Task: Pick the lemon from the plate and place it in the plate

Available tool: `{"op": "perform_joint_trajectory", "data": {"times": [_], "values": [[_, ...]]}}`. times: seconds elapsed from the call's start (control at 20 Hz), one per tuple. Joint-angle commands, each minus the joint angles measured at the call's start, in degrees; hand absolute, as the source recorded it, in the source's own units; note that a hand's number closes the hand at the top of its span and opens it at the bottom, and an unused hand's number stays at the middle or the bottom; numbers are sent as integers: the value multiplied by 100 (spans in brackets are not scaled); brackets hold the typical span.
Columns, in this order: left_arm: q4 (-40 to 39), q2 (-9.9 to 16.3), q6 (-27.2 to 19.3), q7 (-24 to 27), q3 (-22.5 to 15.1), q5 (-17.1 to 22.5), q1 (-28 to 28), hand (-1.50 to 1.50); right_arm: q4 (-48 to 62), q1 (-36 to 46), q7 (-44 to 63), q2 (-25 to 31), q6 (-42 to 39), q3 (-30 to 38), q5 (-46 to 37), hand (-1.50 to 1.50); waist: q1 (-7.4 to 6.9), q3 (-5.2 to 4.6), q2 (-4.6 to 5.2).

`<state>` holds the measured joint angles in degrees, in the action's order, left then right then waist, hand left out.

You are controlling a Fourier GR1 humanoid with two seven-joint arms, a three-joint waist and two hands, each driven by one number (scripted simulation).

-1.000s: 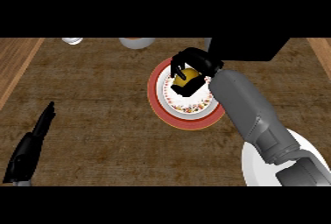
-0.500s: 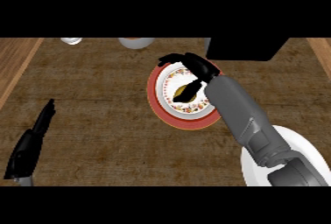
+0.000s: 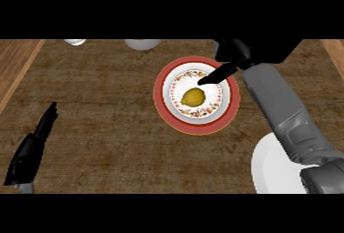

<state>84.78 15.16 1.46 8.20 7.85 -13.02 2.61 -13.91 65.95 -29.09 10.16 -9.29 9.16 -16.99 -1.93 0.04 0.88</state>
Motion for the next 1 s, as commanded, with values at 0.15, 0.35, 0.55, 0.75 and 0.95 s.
{"op": "perform_joint_trajectory", "data": {"times": [0.15, 0.35, 0.55, 0.75, 0.95], "values": [[272, 48, 116, -97, 16, 79, 3, 0, 345, -129, -391, 1042, -1193, 763, 698, -150, -159, 11, 56], [23, 33, 119, -17, -27, 27, -222, 0, 395, -308, -873, 1504, -1548, 811, 686, -150, -232, 17, 135], [22, 54, 148, -135, 15, 79, -402, 0, 367, -558, -1406, 1855, -1866, 708, 539, -150, -252, 23, 150], [-112, -117, 80, 8, -203, -76, -402, 0, 418, -444, -1348, 1932, -1755, 725, 520, -150, -371, 27, 216], [51, -161, 71, -160, -267, -97, -486, 0, 466, -494, -1343, 2287, -2079, 737, 522, -150, -400, 36, 213]]}}
